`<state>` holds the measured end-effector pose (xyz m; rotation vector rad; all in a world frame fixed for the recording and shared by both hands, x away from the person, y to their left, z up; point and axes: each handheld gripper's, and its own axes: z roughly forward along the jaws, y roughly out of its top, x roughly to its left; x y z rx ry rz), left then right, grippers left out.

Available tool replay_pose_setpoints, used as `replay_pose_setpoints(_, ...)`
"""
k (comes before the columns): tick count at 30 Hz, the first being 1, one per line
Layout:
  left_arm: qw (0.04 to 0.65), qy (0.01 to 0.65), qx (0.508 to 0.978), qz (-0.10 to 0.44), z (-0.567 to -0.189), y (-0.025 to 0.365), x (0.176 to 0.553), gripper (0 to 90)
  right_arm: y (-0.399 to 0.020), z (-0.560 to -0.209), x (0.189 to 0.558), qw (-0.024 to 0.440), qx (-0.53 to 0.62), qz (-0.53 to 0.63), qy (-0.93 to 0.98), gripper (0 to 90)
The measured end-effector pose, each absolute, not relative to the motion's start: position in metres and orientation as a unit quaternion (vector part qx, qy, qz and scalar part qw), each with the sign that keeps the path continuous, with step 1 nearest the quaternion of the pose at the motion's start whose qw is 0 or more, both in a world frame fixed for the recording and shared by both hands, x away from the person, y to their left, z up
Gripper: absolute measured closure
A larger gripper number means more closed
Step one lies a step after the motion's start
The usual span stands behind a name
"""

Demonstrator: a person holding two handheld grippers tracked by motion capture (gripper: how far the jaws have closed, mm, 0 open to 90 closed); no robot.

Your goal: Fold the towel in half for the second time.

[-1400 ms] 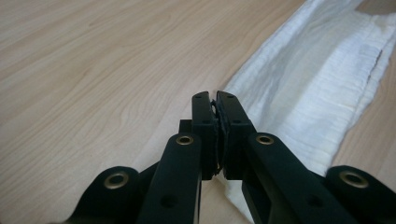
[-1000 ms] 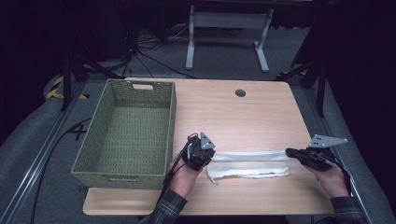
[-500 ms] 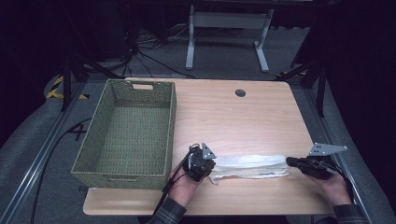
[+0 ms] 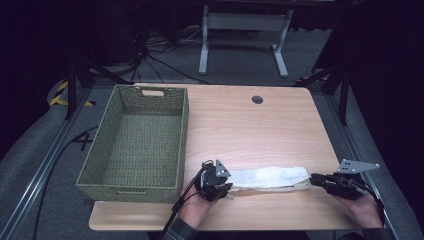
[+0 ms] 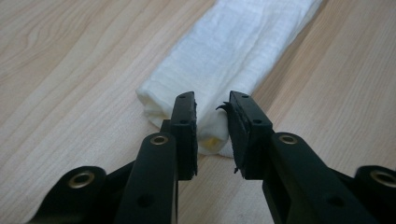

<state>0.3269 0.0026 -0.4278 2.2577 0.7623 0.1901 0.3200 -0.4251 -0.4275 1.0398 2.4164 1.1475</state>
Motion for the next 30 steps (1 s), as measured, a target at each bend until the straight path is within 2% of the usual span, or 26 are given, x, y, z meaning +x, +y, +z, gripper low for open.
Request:
replay_pose_setpoints(7, 0.385, 0.298, 0.871, 0.072, -0.418, 0.006, 0.328, 75.6, -0.425, -0.420, 0.319, 0.144, 0.356, 0.412, 0.826, 80.5)
replay_pose_setpoints(8, 0.386, 0.292, 0.872, 0.071, -0.415, 0.005, 0.329, 81.2, -0.422, -0.418, 0.319, 0.146, 0.355, 0.413, 0.825, 86.7)
replay_pose_setpoints(11, 0.387, 0.292, 0.872, 0.069, -0.414, 0.003, 0.332, 89.1, -0.419, -0.417, 0.320, 0.142, 0.355, 0.412, 0.827, 89.2)
replay_pose_setpoints(20, 0.358, 0.283, 0.889, 0.033, -0.433, -0.014, 0.348, 89.3, -0.408, -0.429, 0.330, 0.118, 0.353, 0.381, 0.846, 89.5)
replay_pose_setpoints(25, 0.303, 0.275, 0.911, 0.050, -0.445, -0.016, 0.348, 89.2, -0.408, -0.441, 0.332, 0.101, 0.356, 0.349, 0.861, 89.5)
replay_pose_setpoints(30, 0.295, 0.273, 0.914, 0.060, -0.448, -0.014, 0.347, 89.4, -0.408, -0.445, 0.334, 0.094, 0.357, 0.340, 0.865, 89.7)
